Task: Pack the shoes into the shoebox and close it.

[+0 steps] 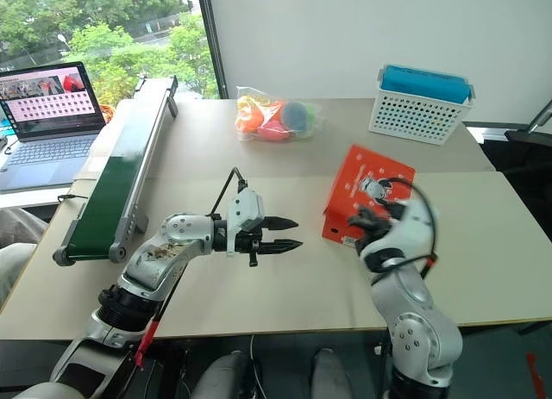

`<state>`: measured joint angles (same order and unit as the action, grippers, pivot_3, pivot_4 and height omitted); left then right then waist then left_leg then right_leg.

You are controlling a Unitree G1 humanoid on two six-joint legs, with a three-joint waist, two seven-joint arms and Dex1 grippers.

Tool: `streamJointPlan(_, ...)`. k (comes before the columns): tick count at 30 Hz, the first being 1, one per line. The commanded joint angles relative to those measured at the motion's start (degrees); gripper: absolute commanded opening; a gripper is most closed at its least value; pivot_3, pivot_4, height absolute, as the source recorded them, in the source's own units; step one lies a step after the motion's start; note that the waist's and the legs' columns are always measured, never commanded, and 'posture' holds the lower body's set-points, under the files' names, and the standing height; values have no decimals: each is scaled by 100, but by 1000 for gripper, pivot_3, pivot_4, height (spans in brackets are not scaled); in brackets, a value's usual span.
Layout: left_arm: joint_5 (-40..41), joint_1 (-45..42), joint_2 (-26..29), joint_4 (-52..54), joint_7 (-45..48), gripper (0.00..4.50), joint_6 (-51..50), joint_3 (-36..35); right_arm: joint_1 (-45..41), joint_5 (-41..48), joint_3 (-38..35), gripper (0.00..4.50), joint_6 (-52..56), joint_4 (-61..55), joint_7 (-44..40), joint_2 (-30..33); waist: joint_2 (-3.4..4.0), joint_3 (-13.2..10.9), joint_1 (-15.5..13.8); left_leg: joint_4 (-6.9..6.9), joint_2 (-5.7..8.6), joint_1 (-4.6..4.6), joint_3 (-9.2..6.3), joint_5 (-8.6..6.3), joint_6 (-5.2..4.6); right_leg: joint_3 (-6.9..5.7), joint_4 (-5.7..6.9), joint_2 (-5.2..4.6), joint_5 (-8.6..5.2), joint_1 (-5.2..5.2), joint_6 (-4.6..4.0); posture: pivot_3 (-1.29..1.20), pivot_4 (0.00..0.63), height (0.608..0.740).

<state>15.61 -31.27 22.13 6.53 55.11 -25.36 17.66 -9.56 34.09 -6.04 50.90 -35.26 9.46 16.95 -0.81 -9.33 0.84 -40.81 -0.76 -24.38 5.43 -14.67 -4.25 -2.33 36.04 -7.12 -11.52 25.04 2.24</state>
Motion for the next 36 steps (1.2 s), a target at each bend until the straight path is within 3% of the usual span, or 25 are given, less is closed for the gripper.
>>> streamJointPlan(1,13,-117,-44,119,-21,2044,12,-28,-379,-376,416,28,664,259,-310,645,-3,1,-19,1,0,0,0,0,-1,0,-1,0,-2,0,-3,0,150,705)
streamJointPlan(6,3,-95,-63,128,-59,2044,23,-27,-1518,-688,475,28,958,1301,-699,1117,-3,0,-16,3,-3,-17,-2,0,0,-6,1,2,-1,14,5,0,150,705)
streamJointPlan(11,9,-18,-75,234,-127,2044,-13,-24,-2757,-1320,564,28,438,2998,-1075,1316,-5,-1,-12,1,-3,-17,-1,0,0,-7,3,4,0,12,6,0,150,705)
streamJointPlan(15,2,35,-47,294,-196,2044,-27,-68,-3071,-1673,748,28,217,3996,-1438,1312,-5,-1,-31,2,-4,-20,-1,-1,-1,-13,1,4,-1,12,8,0,150,705)
streamJointPlan(22,-8,140,18,402,-384,2044,-61,-134,-2907,-1827,930,28,308,5003,-2168,1100,-15,5,-16,-2,-5,-11,-1,-1,-2,-14,4,1,2,0,10,0,150,705)
streamJointPlan(29,-105,221,-230,266,-1079,2044,-120,-366,-2768,-1909,338,28,-216,4960,-2275,1076,-27,13,-25,0,-7,27,-14,-3,-4,-23,-5,0,1,-46,10,0,150,705)
streamJointPlan(36,-425,387,-1009,-254,-3155,2044,-7,-1490,-1972,-1746,-1251,28,-702,3161,-1974,1403,-26,11,-106,3,-1,5,-17,-4,-5,-29,-3,-12,2,-26,13,0,150,705)
